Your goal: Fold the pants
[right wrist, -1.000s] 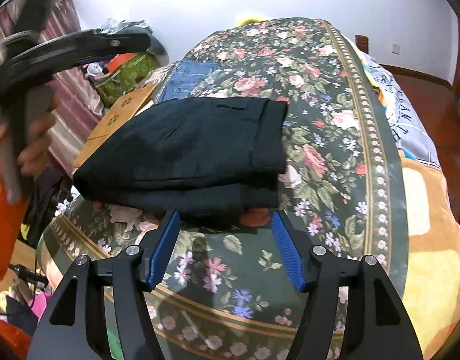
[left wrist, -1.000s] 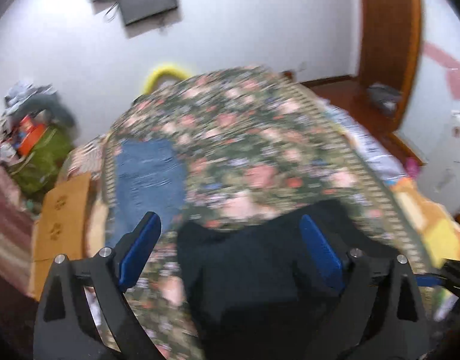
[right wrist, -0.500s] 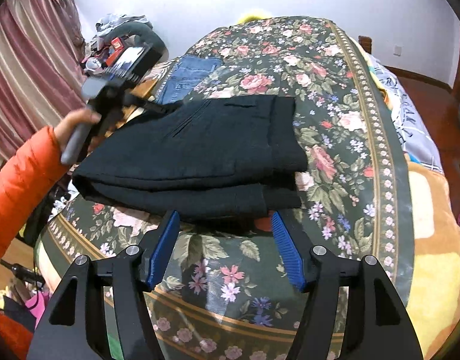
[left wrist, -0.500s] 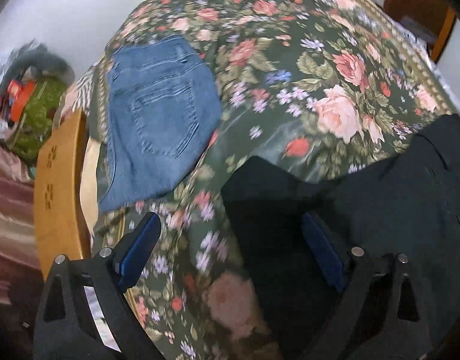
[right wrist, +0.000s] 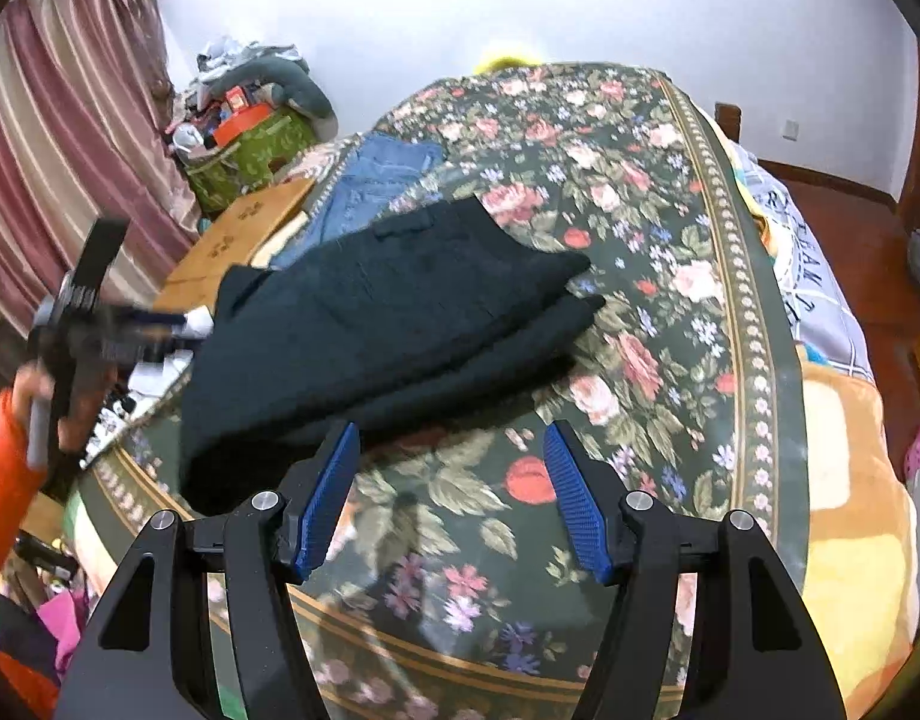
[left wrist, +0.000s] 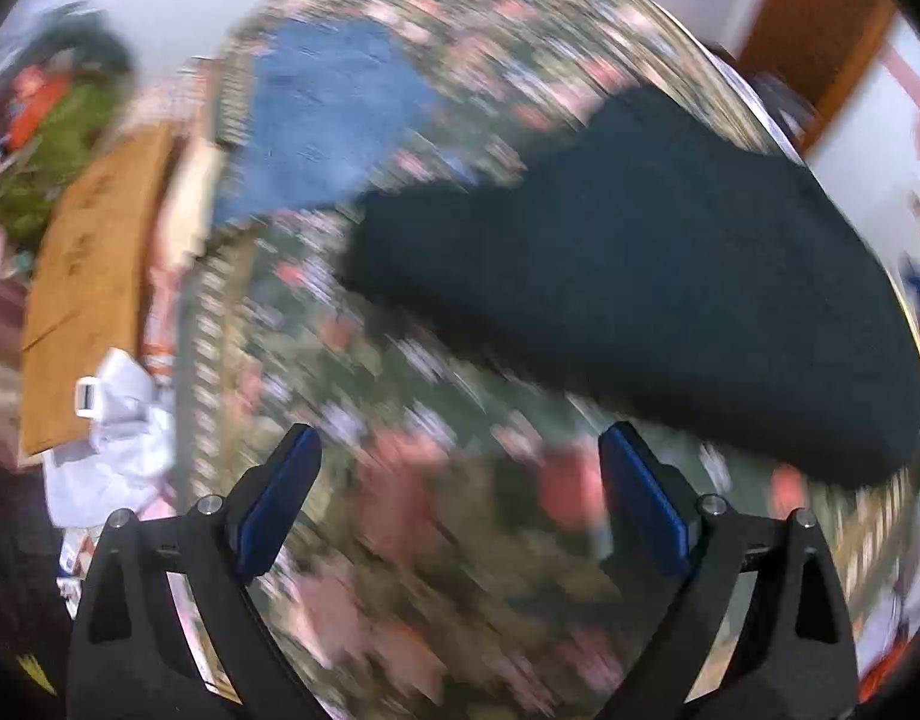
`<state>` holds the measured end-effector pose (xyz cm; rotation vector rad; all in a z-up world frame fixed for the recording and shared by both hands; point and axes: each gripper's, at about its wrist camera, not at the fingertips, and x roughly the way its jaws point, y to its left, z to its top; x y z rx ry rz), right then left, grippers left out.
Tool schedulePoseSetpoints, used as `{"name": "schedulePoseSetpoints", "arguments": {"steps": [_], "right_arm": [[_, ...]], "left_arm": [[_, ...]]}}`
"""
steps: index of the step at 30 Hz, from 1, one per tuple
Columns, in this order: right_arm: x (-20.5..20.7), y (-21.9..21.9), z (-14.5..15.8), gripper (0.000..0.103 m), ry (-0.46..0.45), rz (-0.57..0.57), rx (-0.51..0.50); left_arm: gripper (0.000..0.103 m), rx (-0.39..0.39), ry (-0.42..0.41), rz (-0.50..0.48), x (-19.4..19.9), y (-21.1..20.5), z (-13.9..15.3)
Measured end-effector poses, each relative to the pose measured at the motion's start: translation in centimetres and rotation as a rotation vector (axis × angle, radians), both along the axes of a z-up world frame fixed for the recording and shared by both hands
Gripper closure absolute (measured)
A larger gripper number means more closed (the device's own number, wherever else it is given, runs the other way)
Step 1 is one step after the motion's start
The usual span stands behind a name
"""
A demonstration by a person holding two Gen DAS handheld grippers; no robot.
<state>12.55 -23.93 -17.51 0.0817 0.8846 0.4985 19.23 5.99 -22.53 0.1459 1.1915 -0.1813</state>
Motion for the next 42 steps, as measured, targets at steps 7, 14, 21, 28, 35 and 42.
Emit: {"name": "schedulePoseSetpoints", "arguments": {"steps": [7, 14, 21, 28, 35, 42], "right_arm": [[-0.7, 2.0, 0.4, 0.043, 0.006, 0.033, 0.025], [-1.2, 3.8, 1.1, 0.038, -0.001, 0.06, 0.043], [-0.9, 4.0, 0.4, 0.038, 0.017, 0.053, 0.028], [-1.6, 2.8, 1.0, 0.036, -0.006, 0.029, 0.039], [-1.5, 2.5, -0.1, 0.036, 0.001, 0.019, 0.016], [-0.6, 1.2, -1.2, 0.036, 0.032, -0.028, 0.001]], "left_arm": [[0.008, 0.086, -0.191, 0.073, -0.3, 0.5, 4.0], [0.008, 0.139, -0.226, 0.184, 6.9, 3.2, 4.8], [0.009, 0.214, 0.031, 0.146, 12.1, 2.2, -2.4], [0.02, 0.178, -0.036, 0.138, 5.6, 1.2, -0.8], [0.02, 0.009, -0.008, 0.13, 1.0, 0.6, 0.4], [0.021, 0.016, -0.097, 0.055, -1.9, -2.0, 2.8]]}}
